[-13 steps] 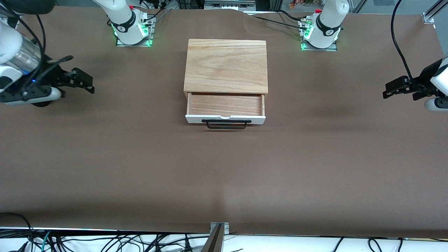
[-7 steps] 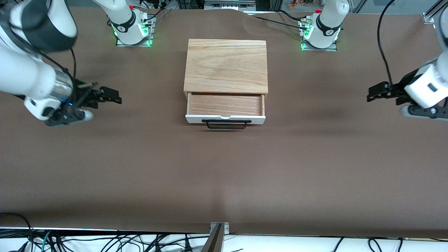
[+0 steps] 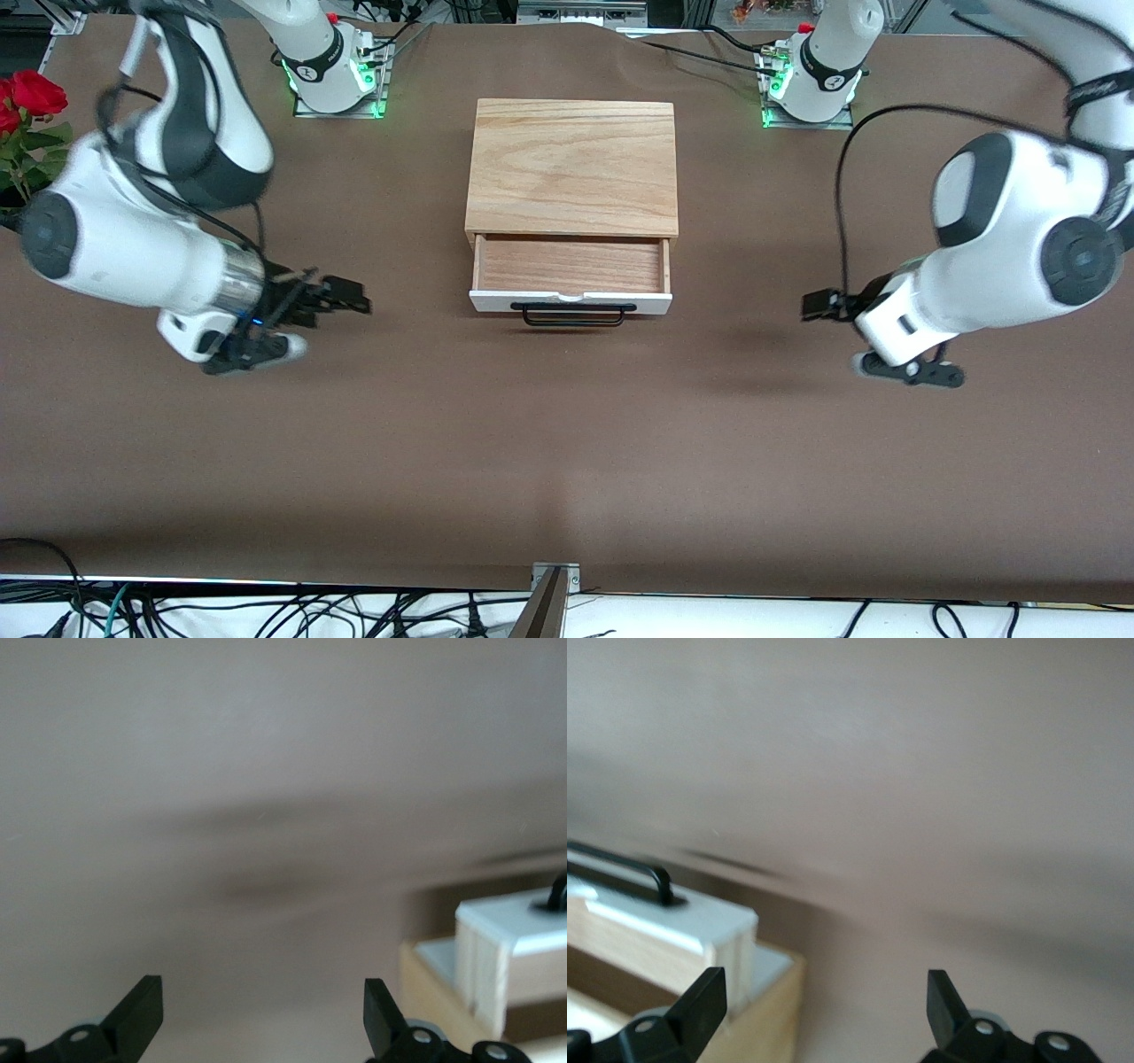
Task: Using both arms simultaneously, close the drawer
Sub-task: 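Move the left gripper and the right gripper toward the drawer front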
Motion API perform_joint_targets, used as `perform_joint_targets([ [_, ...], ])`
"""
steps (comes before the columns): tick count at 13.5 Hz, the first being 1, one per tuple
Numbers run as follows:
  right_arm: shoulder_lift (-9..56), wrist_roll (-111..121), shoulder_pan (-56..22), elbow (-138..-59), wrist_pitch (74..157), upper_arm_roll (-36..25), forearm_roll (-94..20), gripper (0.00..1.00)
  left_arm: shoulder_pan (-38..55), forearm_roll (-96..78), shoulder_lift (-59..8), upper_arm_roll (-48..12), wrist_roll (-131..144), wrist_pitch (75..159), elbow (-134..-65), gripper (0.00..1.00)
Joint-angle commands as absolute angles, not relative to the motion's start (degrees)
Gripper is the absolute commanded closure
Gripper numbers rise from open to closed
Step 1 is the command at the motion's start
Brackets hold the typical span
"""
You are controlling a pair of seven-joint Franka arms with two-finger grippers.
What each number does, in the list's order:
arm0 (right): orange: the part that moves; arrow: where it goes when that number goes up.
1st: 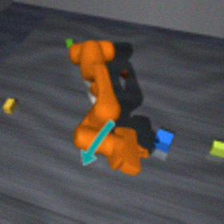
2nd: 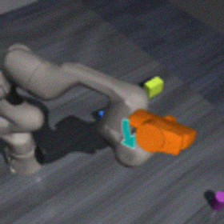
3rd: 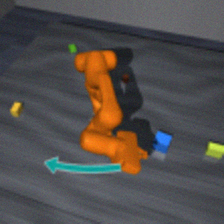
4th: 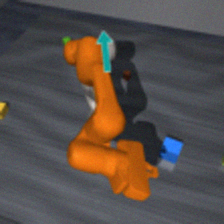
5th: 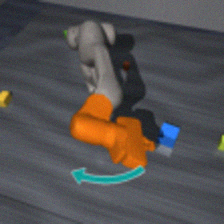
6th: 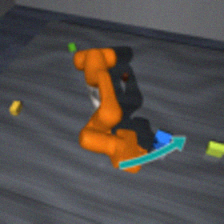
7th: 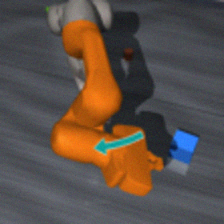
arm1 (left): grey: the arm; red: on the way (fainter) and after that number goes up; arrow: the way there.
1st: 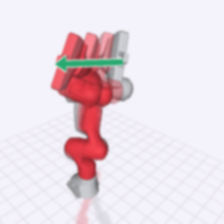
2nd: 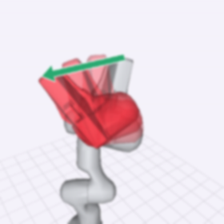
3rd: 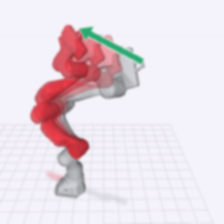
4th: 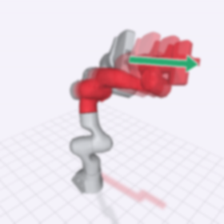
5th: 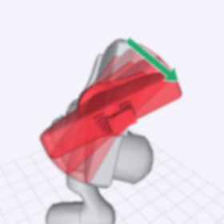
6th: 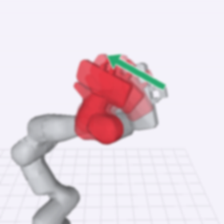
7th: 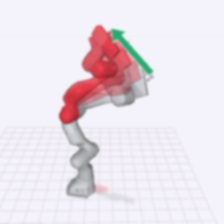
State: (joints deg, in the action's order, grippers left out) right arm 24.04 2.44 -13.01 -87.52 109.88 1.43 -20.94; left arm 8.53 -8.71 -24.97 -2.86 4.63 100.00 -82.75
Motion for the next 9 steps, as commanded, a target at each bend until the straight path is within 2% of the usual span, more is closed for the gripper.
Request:
perform_joint_targets([
  [1, 34.77, 2.73, -13.71, -79.04, 114.86, 4.03, -24.17, 0.00, 11.85, -10.28, -29.61, -2.55, 8.87, 105.09, -79.45, 0.00],
  [3, 39.01, 0.89, -14.76, -76.30, 117.23, 5.71, -24.08, 0.00, 13.62, -12.98, -32.15, -2.55, 9.93, 110.19, -79.45, 0.00],
  [5, 40.25, -5.24, -17.56, -76.38, 120.13, 5.63, -23.91, 0.00, 15.37, -17.82, -34.88, -2.55, 10.02, 114.15, -79.45, 0.00],
  [9, 40.34, -8.61, -20.04, -77.95, 120.94, 5.71, -23.99, 0.00, 17.58, -18.98, -35.60, -2.64, 10.28, 113.91, -79.63, 0.00],
])
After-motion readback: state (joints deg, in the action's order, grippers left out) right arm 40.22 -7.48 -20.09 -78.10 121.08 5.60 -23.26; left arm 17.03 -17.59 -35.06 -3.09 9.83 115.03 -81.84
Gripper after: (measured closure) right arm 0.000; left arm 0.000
